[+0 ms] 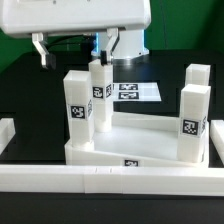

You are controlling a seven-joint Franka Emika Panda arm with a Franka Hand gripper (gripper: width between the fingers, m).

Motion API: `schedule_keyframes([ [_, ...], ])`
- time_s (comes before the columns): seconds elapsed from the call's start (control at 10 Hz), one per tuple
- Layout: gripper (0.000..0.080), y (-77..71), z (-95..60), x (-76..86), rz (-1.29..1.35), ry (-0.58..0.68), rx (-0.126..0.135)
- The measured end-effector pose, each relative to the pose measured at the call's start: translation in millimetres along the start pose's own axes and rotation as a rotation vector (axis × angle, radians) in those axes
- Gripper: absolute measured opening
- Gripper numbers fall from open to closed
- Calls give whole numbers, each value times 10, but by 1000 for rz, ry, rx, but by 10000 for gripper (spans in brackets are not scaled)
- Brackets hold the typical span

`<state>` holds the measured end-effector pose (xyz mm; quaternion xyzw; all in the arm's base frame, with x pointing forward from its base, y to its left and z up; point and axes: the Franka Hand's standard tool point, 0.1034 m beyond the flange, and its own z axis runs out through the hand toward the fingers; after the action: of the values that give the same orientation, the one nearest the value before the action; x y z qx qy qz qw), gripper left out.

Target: Assemble desk

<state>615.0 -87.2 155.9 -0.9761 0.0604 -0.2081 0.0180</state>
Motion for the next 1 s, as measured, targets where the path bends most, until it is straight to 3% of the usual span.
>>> schedule_keyframes([
  [0.2,649,-20,24,-34,4,-21,8],
  [0.4,649,74,135,-143,27,-60,7],
  [0.5,649,49,181,-218,57,-154,37],
  [0.7,649,60,229,-217,76,-275,57],
  [1.0,649,-38,276,-259,83,-452,93],
])
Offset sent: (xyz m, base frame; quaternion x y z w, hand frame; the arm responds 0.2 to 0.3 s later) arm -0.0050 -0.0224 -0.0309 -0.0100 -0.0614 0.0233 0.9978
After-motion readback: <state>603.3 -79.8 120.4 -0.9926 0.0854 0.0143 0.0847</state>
